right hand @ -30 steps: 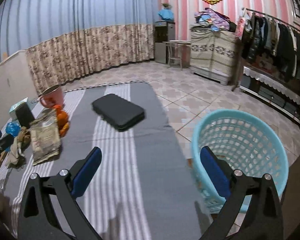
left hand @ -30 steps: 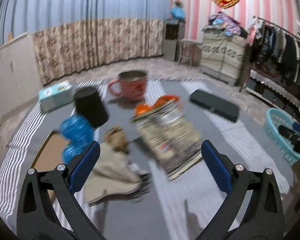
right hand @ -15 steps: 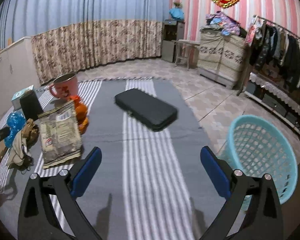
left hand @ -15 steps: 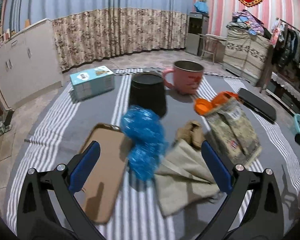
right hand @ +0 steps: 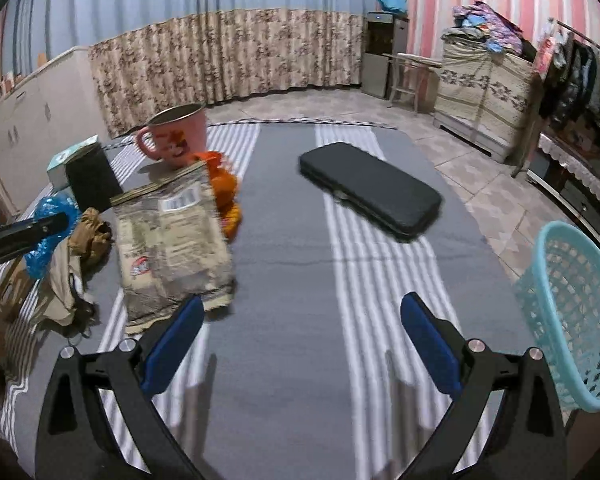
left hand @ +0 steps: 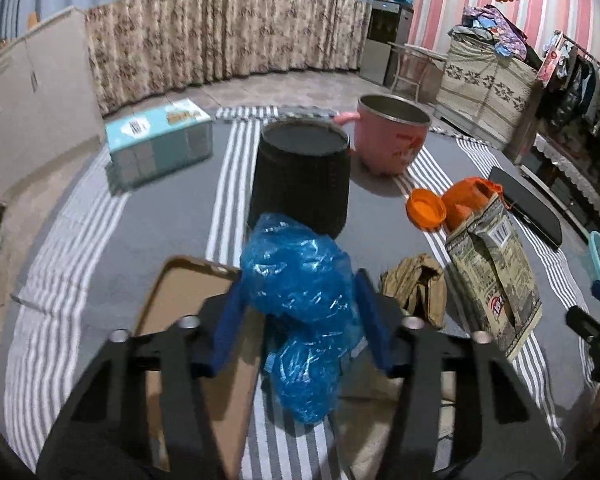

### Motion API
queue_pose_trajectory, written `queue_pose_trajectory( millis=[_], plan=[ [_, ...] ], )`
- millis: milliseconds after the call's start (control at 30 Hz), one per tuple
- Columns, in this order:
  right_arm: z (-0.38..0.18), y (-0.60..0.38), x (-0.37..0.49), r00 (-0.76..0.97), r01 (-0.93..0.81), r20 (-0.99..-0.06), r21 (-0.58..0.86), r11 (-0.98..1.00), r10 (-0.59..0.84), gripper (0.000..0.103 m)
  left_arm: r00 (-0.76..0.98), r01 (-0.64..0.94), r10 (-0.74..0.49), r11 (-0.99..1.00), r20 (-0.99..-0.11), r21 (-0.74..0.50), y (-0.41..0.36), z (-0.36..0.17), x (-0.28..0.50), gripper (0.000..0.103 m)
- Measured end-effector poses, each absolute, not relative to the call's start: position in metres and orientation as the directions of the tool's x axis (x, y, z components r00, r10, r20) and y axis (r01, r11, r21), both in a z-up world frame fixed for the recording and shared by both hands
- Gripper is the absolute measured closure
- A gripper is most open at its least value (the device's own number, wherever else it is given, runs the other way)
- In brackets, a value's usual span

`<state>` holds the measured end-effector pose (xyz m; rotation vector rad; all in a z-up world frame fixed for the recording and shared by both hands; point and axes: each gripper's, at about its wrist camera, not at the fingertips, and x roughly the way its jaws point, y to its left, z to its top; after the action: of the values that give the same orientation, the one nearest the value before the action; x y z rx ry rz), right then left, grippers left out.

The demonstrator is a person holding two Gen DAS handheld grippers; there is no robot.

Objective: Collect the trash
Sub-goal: 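Grasp the blue plastic bag with the left gripper while the right gripper grasps the printed snack bag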

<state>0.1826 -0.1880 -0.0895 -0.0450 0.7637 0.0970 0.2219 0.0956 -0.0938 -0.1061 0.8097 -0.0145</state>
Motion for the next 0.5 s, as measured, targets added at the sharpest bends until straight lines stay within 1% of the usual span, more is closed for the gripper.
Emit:
queue_pose_trajectory(
  millis=[33,133,233,300,367,500],
  plan=[
    [-0.090,-0.180,0.184,0.716,-0.118,-0.694,-0.011,0.993,0.078,0.006,0.689,-0.023,-0.063,0.994,-0.722,-0.108,0.095,-0.094,0.221,0.068],
    [-0.091,-0.158,0.188,0.708,-0.159,-0.700,-0.025,0.987,0.096,0.006,0.703,-0.016,-0.065,0.994,-0.708,-0.107,0.096,-0.089,0.216,0.072],
    [-0.093,-0.140,0.190,0.700,-0.188,-0.707,-0.053,0.981,0.097,0.006,0.723,-0.010,-0.051,0.996,-0.689,-0.084,0.097,-0.081,0.206,0.073],
    [-0.096,-0.130,0.196,0.691,-0.183,-0.720,-0.088,0.979,0.064,0.006,0.733,-0.013,-0.036,0.998,-0.679,-0.068,0.101,-0.076,0.199,0.073],
    [-0.097,-0.129,0.204,0.677,-0.175,-0.733,-0.072,0.982,0.067,0.006,0.739,-0.020,-0.030,0.998,-0.673,-0.066,0.107,-0.072,0.191,0.073],
    [-0.107,-0.130,0.223,0.612,-0.179,-0.788,-0.052,0.982,0.070,0.006,0.741,-0.028,-0.033,0.996,-0.670,-0.079,0.117,-0.069,0.180,0.073]
  ],
)
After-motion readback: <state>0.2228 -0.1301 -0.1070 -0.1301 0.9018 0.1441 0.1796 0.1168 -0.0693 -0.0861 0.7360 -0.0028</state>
